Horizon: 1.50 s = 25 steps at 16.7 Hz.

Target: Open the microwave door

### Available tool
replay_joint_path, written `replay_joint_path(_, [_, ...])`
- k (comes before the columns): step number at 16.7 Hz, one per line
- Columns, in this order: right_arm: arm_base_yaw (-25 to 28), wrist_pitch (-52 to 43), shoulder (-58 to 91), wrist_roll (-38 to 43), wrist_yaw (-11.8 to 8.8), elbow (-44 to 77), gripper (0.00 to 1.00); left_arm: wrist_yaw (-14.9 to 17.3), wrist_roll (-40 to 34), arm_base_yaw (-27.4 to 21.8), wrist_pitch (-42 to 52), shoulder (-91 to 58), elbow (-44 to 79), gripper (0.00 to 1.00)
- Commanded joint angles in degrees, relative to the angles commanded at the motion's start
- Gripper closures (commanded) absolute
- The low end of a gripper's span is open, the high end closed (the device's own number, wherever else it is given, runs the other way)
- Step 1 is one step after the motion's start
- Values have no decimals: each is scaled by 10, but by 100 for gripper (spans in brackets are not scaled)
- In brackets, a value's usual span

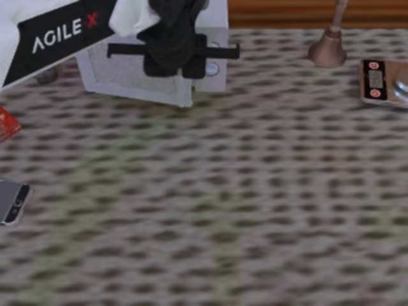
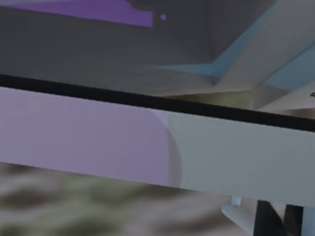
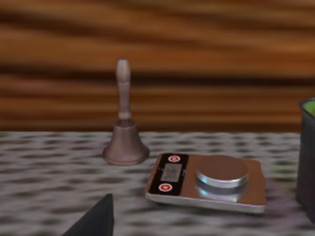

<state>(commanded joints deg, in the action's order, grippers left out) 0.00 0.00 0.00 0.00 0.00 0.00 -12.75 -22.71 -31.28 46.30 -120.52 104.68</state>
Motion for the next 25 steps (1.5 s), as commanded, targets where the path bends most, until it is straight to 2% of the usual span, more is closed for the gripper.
replay_joint_path(6, [0,0,0,0,0,0,0,4,-1,-4,-1,-2,-4,100])
replay_joint_path(13, [0,0,0,0,0,0,0,32,62,9,-39,53,-82,100])
replay_joint_path(25, [0,0,0,0,0,0,0,33,64,9,-41,55,-83,100])
